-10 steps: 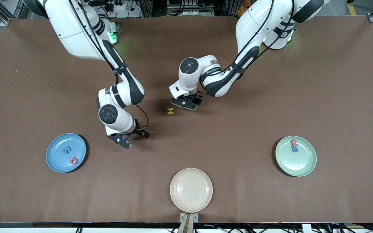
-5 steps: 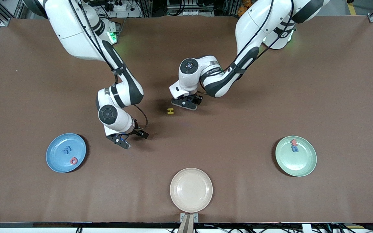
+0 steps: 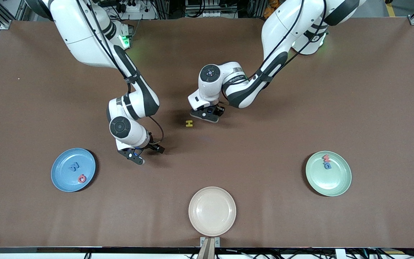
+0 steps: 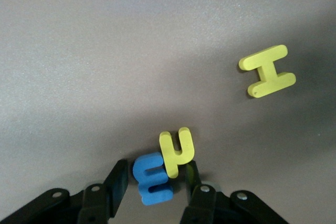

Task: Sort uppercase to blue plate, lowercase to green plate
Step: 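Drop the teal R onto the blue plate while the left gripper grasps letters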

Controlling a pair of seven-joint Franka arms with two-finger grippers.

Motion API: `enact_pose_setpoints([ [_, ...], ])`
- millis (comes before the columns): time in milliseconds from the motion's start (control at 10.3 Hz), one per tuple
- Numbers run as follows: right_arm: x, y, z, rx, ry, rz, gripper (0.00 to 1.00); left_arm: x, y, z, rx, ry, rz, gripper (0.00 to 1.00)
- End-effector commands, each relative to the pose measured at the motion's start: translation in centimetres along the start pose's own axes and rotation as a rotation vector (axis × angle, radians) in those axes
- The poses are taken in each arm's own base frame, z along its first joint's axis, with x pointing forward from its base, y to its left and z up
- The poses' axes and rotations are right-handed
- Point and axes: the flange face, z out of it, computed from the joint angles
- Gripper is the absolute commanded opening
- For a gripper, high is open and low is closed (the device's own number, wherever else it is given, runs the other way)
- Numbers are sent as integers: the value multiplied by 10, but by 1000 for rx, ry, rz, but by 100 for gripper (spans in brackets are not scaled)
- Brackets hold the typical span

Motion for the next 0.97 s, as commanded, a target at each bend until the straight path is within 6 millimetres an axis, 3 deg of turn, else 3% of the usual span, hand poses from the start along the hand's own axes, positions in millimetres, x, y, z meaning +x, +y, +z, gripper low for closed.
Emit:
enact_pose_setpoints([
  [0,-4,2,0,-4,12,8,25,-1,2,4,3,16,9,32],
  [97,-4,2,0,-6,11,8,0,-1,2,4,4,17,12,28],
  [291,-4,3,0,-7,10,5,0,1,0,3,7,23,13,17],
  [484,-6,3,-2,-6,9,-4,0,3,-1,1,6,27,11,0],
  [775,1,5,-15,3,16,-18,0,12,-6,-15,2,51,-12,0],
  [872,18,16,-29,18,26,-50,0,14,-8,-22,3,59,-18,0],
])
